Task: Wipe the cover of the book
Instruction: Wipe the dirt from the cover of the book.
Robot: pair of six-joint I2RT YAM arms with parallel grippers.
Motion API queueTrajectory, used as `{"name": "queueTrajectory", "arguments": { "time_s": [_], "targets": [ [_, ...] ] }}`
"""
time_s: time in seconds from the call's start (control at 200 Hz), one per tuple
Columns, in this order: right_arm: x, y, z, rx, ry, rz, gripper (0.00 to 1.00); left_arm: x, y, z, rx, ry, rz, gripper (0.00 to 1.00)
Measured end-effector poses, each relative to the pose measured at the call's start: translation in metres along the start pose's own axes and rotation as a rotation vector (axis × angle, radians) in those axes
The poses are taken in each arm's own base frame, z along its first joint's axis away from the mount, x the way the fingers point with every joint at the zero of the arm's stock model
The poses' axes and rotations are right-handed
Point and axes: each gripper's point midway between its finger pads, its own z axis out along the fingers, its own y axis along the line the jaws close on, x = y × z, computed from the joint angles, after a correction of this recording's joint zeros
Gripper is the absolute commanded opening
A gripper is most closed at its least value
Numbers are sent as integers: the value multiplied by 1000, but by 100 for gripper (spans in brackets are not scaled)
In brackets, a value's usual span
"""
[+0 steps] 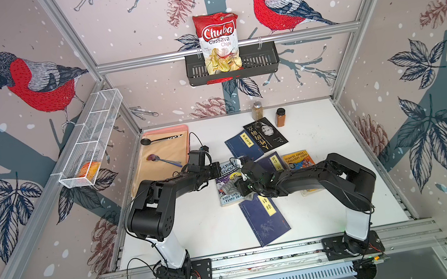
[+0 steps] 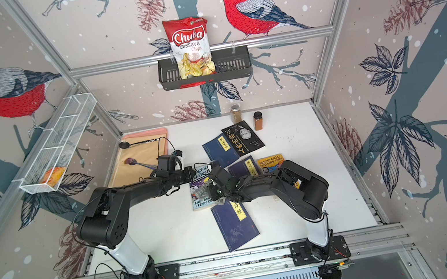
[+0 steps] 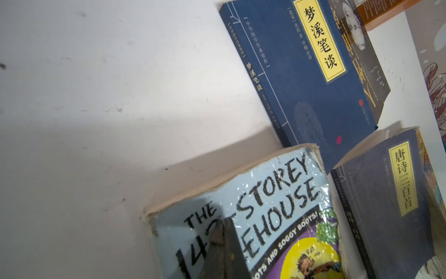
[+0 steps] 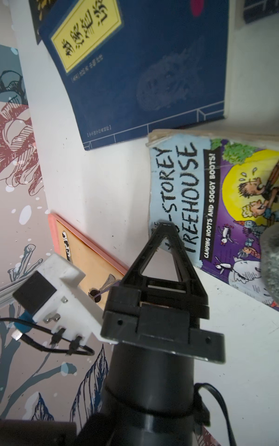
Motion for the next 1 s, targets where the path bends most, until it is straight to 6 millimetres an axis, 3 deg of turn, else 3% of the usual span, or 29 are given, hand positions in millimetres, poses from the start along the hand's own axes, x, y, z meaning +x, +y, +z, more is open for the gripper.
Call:
{"name": "queueTrajectory", "arguments": {
  "time_s": [0.115,0.295,0.37,0.52,0.7,0.795,0.911,1.001],
  "targets": [
    [-21,-4,16,-45,-25,31,9,-1,0,1,1,-6,1,0],
    [-85,-39,47,-43,-118,99,8,-5,1,2,3,-21,5,0],
    [-95,-45,50,-39,-135,106,8,-6,0,2,8,-29,8,0],
    [-78,-40,37,-7,-124,83,9,-6,0,2,18,-32,5,0],
    [-22,-14,3,13,-69,15,10,-4,1,2,23,-27,-1,0],
    [-2,-9,-8,17,-52,6,10,-5,1,2,26,-26,-3,0],
    [-1,-13,-5,13,-54,17,10,-4,1,2,26,-25,-3,0],
    [-18,-17,9,2,-69,34,9,-4,2,3,26,-25,-4,0]
  ]
}}
